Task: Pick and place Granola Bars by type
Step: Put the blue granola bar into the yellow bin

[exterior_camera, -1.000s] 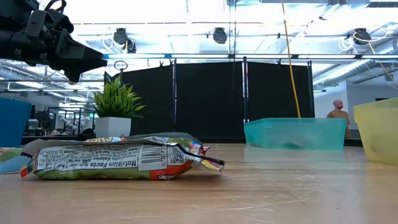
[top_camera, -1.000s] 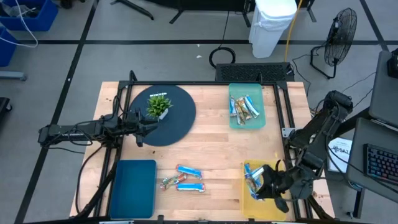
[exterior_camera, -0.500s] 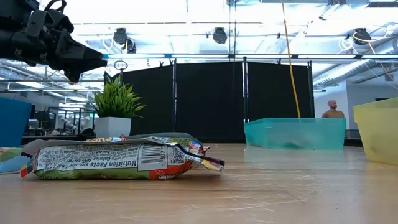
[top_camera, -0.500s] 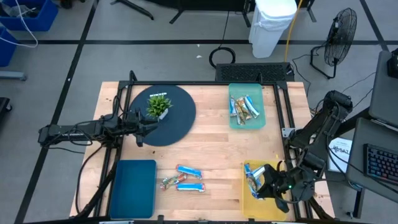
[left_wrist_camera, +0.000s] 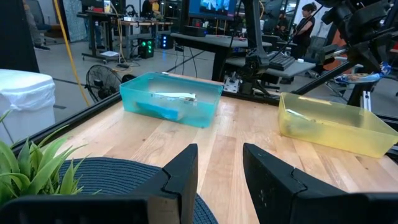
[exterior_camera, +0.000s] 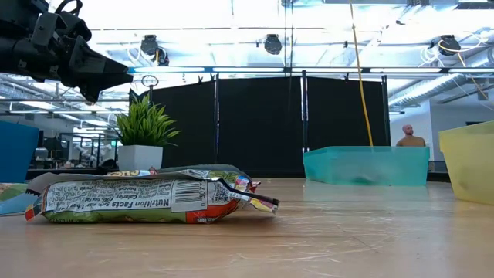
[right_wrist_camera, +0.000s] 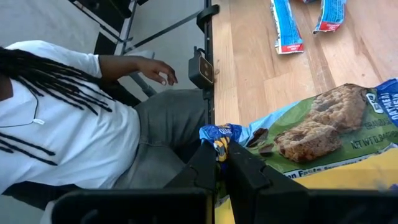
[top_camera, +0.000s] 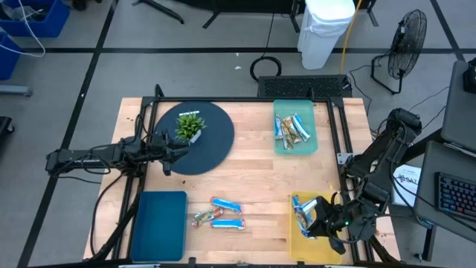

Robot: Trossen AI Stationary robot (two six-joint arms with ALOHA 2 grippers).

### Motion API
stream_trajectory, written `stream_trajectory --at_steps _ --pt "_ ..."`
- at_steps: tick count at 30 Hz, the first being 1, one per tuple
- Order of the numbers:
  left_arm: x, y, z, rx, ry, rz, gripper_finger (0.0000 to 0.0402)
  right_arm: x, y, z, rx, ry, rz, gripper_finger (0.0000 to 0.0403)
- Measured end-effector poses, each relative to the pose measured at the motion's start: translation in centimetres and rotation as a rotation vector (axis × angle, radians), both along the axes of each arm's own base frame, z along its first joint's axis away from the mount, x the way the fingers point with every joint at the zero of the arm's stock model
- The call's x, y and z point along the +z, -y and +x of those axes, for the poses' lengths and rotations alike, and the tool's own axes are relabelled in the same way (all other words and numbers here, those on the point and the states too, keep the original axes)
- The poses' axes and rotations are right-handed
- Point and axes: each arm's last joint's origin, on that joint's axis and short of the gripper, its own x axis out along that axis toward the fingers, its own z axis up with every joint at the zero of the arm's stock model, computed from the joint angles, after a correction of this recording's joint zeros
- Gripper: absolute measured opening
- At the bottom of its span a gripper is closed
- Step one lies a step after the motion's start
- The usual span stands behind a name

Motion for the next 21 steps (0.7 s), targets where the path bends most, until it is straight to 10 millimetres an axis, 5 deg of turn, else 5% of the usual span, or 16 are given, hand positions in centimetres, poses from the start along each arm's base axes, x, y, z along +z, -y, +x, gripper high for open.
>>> stream_trajectory --at_steps 8,16,21 --pt "0.0 0.0 0.0 0.000 0.000 0.000 0.0132 -0.4 0.2 -0.2 -0.062 -0.077 0.050 0.0010" --pt "0.0 0.0 0.0 0.000 0.000 0.000 0.0132 -2.4 1.9 -1.7 -0.304 -0.497 0.114 0.0010" --pt "0.0 0.0 0.0 0.000 0.000 0.000 0.0131 -3.3 2.3 -2.1 -0.360 -0.601 0.051 0.0009"
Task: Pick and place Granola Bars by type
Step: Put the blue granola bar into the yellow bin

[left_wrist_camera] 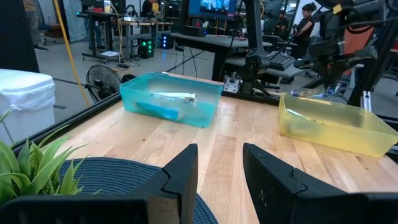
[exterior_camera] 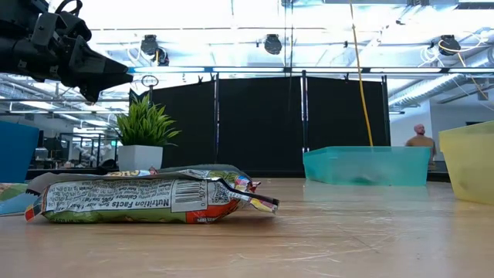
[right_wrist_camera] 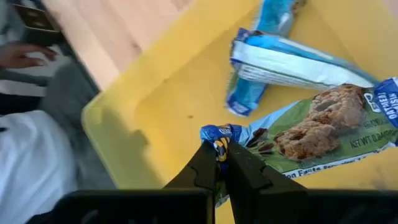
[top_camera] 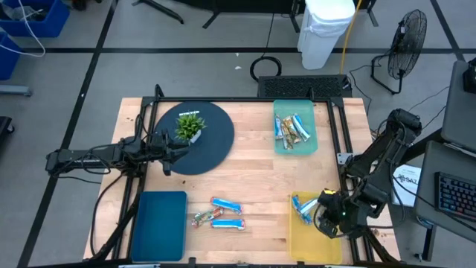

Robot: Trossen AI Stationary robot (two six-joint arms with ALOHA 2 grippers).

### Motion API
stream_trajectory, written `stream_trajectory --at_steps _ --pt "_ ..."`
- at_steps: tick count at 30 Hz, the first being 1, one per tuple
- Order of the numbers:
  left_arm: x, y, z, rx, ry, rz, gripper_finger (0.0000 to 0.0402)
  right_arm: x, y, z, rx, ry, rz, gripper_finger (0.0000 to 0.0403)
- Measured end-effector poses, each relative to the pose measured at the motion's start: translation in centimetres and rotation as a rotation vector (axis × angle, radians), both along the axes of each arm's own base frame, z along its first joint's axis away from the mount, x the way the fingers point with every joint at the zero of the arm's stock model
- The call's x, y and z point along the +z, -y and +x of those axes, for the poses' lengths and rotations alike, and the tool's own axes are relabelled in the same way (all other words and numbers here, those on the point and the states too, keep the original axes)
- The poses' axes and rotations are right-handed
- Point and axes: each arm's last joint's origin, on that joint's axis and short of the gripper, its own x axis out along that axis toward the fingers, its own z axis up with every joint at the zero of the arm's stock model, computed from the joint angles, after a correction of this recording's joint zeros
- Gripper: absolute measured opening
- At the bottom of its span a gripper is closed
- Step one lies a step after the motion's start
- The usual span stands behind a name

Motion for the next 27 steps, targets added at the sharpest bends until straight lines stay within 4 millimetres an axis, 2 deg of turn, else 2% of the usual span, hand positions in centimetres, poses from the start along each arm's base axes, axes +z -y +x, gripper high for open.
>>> stream_trajectory --at_steps 10,18,27 --pt "0.0 0.0 0.0 0.000 0.000 0.000 0.0132 -2.1 -0.8 0.6 -0.030 -0.101 -0.088 0.0008" --pt "0.0 0.0 0.0 0.000 0.000 0.000 0.0132 -5.2 -1.6 1.7 -0.060 -0.364 -0.103 0.0008" --pt "0.0 0.0 0.0 0.000 0.000 0.000 0.0132 -5.5 -1.6 2.1 -0.033 -0.294 -0.162 0.0010"
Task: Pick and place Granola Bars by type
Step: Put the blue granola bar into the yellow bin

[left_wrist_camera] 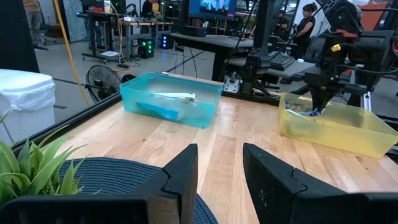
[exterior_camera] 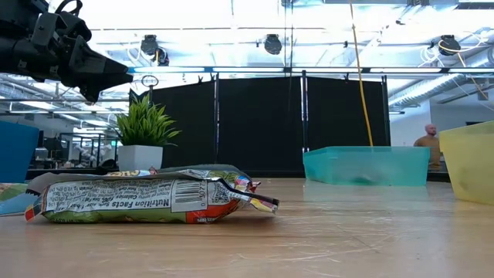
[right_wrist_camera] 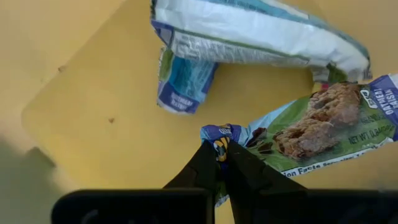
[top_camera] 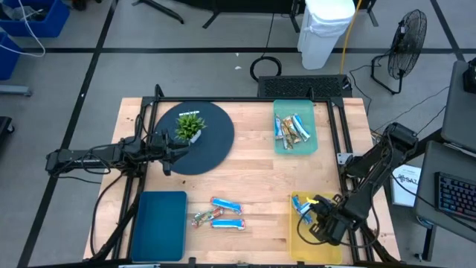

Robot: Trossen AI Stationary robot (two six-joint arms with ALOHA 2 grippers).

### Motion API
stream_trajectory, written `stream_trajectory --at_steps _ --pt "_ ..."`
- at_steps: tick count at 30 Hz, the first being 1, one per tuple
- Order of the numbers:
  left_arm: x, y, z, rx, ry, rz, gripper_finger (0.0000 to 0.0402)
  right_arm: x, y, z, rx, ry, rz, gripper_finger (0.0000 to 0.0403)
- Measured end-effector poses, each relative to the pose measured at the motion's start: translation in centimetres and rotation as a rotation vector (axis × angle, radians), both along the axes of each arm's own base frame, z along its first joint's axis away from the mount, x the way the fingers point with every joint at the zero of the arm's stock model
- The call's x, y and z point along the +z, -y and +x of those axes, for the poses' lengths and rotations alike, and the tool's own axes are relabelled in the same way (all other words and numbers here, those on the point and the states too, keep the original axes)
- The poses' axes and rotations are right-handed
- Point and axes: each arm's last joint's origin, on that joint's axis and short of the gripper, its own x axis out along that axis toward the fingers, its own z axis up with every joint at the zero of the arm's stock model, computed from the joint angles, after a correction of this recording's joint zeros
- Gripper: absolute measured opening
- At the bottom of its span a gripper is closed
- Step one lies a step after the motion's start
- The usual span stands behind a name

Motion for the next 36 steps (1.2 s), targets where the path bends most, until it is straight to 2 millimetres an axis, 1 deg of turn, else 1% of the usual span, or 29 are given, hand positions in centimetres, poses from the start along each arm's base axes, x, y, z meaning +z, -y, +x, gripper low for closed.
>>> stream_trajectory --at_steps 9,13,16,27,32,36 --pt "-0.02 0.00 0.00 0.000 -0.001 0.000 0.0132 0.01 0.00 0.02 0.007 0.006 -0.004 0.0009" --pt "-0.01 0.00 0.00 0.000 -0.001 0.000 0.0132 0.02 0.02 0.07 -0.004 0.020 -0.011 0.0016" --pt "-0.01 0.00 0.00 0.000 0.000 0.000 0.0132 0.06 -0.12 0.30 -0.024 0.064 -0.009 0.0032" --pt "0.00 0.00 0.00 0.000 0.000 0.000 0.0131 0.09 -0.19 0.33 -0.030 0.064 -0.001 0.0108" --pt "0.00 0.00 0.00 0.000 0.000 0.000 0.0132 0.10 -0.19 0.34 -0.028 0.067 -0.001 0.0125" --pt "-0.01 0.00 0.00 0.000 0.000 0.000 0.0132 0.15 -0.41 0.52 0.027 0.092 0.012 0.0131"
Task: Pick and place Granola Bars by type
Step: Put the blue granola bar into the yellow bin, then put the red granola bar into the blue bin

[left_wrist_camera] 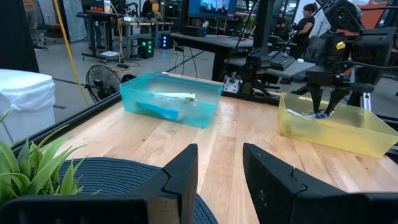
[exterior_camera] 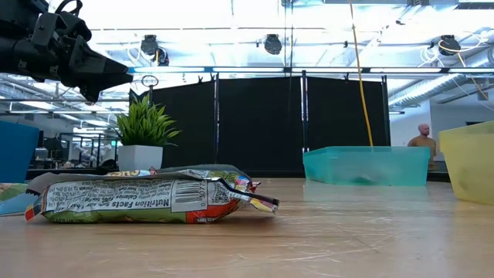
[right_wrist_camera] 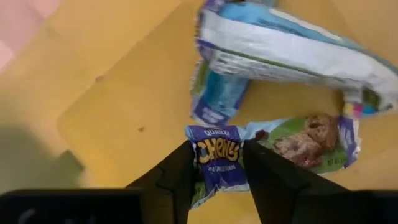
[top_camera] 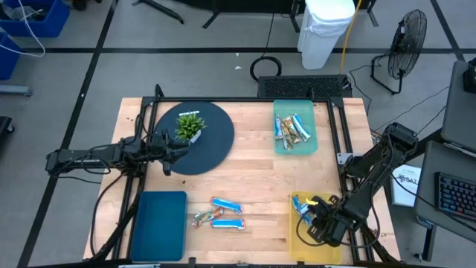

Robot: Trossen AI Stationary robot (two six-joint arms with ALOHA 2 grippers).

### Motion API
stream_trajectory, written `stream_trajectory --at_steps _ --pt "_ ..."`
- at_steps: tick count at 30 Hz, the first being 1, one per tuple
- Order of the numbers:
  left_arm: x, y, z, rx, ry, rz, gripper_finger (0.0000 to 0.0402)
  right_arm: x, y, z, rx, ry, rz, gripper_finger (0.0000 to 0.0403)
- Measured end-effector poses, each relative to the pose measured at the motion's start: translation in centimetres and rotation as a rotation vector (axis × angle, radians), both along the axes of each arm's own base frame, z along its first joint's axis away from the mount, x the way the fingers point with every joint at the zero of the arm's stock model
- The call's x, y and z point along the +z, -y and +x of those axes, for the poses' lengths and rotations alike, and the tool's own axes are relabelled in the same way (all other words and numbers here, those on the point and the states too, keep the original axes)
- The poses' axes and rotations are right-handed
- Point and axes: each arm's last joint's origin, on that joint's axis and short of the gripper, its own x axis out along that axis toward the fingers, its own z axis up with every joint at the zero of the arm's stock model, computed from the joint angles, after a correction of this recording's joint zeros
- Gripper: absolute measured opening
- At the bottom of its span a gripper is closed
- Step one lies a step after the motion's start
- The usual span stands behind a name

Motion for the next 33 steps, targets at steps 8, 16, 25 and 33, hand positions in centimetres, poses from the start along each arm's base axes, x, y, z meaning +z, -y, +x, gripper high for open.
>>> stream_trajectory --at_steps 8,16,25,33 --pt "0.0 0.0 0.0 0.000 0.000 0.000 0.0132 0.8 -0.8 0.9 0.145 0.196 0.017 0.0132" --pt "0.0 0.0 0.0 0.000 0.000 0.000 0.0132 2.7 -0.8 1.4 0.090 0.418 0.043 0.0124" --pt "0.0 0.0 0.0 0.000 0.000 0.000 0.0132 5.3 0.1 0.1 0.460 0.840 -0.446 0.0117" --pt "0.0 0.0 0.0 0.000 0.000 0.000 0.0132 -1.8 7.5 -2.8 0.213 0.945 -0.438 0.0098"
